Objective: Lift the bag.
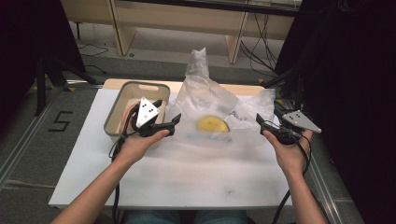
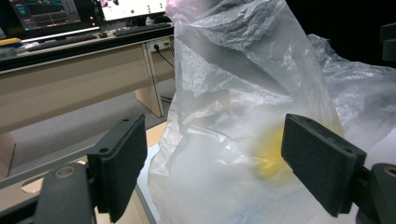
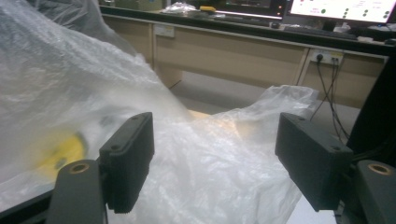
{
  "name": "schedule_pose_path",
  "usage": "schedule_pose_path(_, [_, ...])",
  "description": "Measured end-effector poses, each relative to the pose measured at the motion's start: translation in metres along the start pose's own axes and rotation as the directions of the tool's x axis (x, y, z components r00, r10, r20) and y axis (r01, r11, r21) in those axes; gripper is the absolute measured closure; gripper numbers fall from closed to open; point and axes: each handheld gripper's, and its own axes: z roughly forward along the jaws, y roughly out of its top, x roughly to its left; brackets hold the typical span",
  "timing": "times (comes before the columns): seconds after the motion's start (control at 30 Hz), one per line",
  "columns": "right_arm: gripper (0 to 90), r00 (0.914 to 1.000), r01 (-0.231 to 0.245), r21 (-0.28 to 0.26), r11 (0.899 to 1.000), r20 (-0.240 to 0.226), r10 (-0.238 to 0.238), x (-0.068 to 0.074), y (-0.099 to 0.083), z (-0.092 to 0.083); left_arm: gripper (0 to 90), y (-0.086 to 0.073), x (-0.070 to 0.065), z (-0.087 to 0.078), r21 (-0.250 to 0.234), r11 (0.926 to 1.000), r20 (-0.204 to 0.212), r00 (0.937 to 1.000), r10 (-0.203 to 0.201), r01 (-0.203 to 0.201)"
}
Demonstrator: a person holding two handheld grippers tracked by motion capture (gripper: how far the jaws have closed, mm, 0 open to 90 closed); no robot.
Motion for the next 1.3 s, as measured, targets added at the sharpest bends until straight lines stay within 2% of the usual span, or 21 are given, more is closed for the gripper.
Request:
schedule_pose_path(0.27, [30.5, 0.997, 0.005, 0.02, 1.0, -0.078, -0.003, 0.008, -0.003, -0.009, 22.1, -0.005, -0.003, -0.007, 0.023, 0.9997, 0.039, 0.9992, 0.012, -0.013])
schedule_pose_path(0.5, [31.2, 0.9908, 0.018, 0.047, 0.999, -0.135, -0.011, 0.011, -0.008, -0.017, 22.1, -0.011, -0.003, -0.014, 0.043, 0.9987, 0.051, 0.9984, 0.024, -0.026])
schedule_pose_path(0.93, [32.2, 0.9779, 0.018, 0.094, 0.995, -0.209, 0.002, 0.015, -0.029, -0.031, 22.4, -0.026, -0.006, -0.021, 0.079, 0.9962, 0.087, 0.9958, 0.029, -0.036])
schedule_pose_path(1.3, [32.5, 0.9639, 0.027, 0.112, 0.993, -0.266, 0.004, 0.02, -0.043, -0.046, 22.3, -0.039, -0.012, -0.03, 0.113, 0.991, 0.121, 0.9909, 0.059, -0.073])
